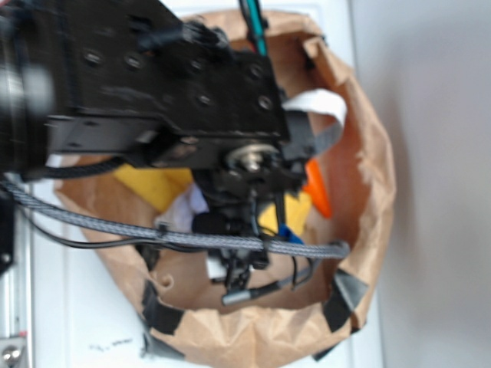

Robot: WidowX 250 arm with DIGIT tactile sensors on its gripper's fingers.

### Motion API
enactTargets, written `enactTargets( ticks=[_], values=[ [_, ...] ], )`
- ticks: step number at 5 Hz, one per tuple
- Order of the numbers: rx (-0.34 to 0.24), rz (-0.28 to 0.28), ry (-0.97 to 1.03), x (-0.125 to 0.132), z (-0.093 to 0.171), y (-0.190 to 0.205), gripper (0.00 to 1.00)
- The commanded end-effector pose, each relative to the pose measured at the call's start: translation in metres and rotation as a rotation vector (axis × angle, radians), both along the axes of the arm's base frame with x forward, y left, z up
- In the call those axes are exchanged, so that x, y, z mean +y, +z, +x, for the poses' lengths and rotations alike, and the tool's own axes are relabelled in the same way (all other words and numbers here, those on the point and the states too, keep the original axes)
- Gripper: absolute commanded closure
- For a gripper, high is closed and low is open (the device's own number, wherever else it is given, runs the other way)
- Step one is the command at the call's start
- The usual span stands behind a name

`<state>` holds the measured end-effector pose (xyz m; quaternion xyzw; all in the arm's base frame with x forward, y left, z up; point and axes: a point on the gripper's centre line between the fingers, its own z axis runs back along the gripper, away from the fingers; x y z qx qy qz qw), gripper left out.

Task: Grab the yellow cloth.

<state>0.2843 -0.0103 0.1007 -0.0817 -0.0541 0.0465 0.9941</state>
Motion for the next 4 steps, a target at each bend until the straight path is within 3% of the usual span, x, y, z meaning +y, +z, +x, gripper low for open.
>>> enactTargets(
  ticks=[1, 2, 3, 4],
  values=[
    [-0.084, 0.109, 0.075, -0.012, 0.041, -0.017, 0.00],
    [-0.093, 0.141, 0.128, -0.011, 0.055, -0.026, 0.00],
    [-0.186, 0.177, 0.115, -0.010, 0.056, -0.038, 0.00],
    [-0.318, 0.204, 0.080, -0.015, 0.040, -0.035, 0.00]
  ],
)
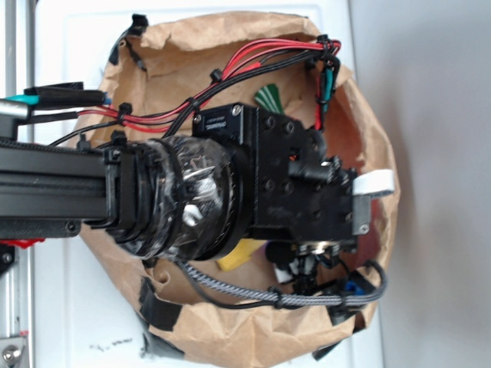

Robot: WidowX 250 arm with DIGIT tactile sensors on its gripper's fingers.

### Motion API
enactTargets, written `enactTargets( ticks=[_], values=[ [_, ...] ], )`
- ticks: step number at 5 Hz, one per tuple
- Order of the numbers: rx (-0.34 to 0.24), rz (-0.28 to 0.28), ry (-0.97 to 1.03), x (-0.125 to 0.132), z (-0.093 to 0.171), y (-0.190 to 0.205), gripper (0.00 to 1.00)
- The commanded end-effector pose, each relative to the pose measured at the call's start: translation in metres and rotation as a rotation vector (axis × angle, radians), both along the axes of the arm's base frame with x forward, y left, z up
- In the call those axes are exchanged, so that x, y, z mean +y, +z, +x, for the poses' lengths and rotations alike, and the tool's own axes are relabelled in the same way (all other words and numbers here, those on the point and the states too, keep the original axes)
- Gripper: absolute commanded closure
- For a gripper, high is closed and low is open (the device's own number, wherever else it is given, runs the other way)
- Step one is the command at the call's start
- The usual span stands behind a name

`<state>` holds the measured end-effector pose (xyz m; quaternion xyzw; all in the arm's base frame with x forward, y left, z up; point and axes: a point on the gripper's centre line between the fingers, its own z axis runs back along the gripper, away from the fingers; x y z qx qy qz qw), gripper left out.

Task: Grab the yellow cloth.

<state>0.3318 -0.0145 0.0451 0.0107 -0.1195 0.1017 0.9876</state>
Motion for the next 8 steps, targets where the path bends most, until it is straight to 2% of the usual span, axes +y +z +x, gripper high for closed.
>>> enactTargets(
  ticks=[1, 2, 3, 4, 6, 7, 8],
  values=[
    [-0.252, 0.017, -0.078, -0.009, -0.023, 0.024, 1.00],
    [-0.289, -0.009, -0.089, -0.008, -0.028, 0.030, 0.89],
    [-0.267, -0.021, -0.081, -0.007, -0.030, 0.034, 1.00],
    [-0.265, -0.036, -0.080, -0.006, -0.034, 0.039, 1.00],
    [-0.223, -0.146, -0.028, -0.001, -0.037, 0.084, 1.00],
    [-0.175, -0.233, 0.050, -0.001, -0.017, 0.111, 1.00],
    [-0.175, -0.137, 0.134, -0.003, -0.008, 0.127, 1.00]
  ],
)
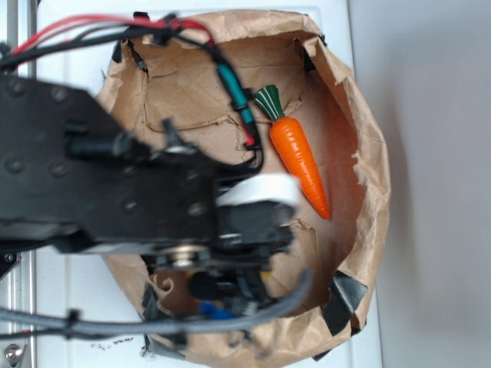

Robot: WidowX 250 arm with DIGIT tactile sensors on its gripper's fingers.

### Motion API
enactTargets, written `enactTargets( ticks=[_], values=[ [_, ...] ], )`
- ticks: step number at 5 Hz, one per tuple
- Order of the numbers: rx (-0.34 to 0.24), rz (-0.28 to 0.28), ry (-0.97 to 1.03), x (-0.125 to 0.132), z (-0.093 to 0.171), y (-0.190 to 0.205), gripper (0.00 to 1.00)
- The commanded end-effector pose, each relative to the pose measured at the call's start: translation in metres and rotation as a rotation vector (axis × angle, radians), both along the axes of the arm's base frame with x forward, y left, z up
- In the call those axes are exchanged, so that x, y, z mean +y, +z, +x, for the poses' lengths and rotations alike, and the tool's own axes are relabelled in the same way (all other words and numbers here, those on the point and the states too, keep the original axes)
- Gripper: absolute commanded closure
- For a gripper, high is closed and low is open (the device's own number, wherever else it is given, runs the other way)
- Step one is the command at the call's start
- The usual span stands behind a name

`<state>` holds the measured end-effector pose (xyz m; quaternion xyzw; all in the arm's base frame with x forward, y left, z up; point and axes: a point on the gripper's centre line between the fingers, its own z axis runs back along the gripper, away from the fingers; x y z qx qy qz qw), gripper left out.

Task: Grab the yellow cloth.

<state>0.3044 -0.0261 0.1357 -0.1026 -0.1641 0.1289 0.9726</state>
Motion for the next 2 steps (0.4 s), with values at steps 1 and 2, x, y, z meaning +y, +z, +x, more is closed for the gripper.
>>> enactTargets(
  ticks=[1, 2],
  values=[
    [-0.031, 0.134, 0.133, 0.020, 0.019, 0.054, 1.00],
    [0.019, 0.170, 0.139, 0.048, 0.015, 0.064, 1.00]
  ],
)
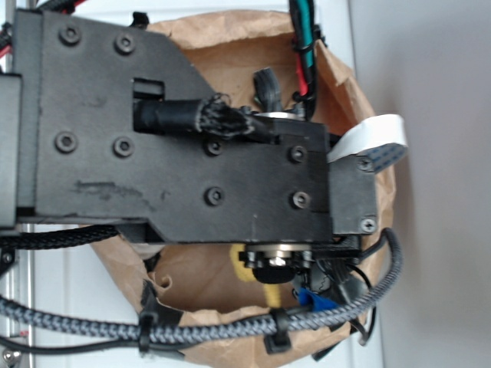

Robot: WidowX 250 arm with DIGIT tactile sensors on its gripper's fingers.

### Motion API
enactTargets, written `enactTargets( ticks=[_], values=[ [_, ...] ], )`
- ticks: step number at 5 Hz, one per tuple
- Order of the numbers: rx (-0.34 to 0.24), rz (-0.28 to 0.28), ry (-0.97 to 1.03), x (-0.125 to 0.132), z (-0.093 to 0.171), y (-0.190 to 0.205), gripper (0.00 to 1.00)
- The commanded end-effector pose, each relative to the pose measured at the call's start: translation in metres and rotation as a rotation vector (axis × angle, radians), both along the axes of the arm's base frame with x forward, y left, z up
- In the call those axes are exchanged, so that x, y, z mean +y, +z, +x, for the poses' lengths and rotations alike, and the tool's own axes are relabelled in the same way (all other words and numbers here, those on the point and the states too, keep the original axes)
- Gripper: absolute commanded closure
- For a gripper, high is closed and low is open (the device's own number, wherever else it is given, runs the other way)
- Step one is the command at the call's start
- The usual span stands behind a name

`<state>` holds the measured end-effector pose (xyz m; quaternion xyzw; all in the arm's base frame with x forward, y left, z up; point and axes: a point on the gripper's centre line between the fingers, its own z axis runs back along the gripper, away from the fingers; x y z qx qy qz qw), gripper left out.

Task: Grab the yellow cloth.

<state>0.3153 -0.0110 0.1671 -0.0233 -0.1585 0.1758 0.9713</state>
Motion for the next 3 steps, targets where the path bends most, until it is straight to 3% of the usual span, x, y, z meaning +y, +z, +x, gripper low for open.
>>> enactTargets(
  ticks=[1, 2, 3],
  values=[
    [0.021, 0.191, 0.094, 0.048, -0.004, 0.038, 1.00],
    [0.058, 0.227, 0.080, 0.061, -0.021, 0.046, 1.00],
    [0.011, 0.218, 0.055, 0.060, -0.033, 0.043, 1.00]
  ],
)
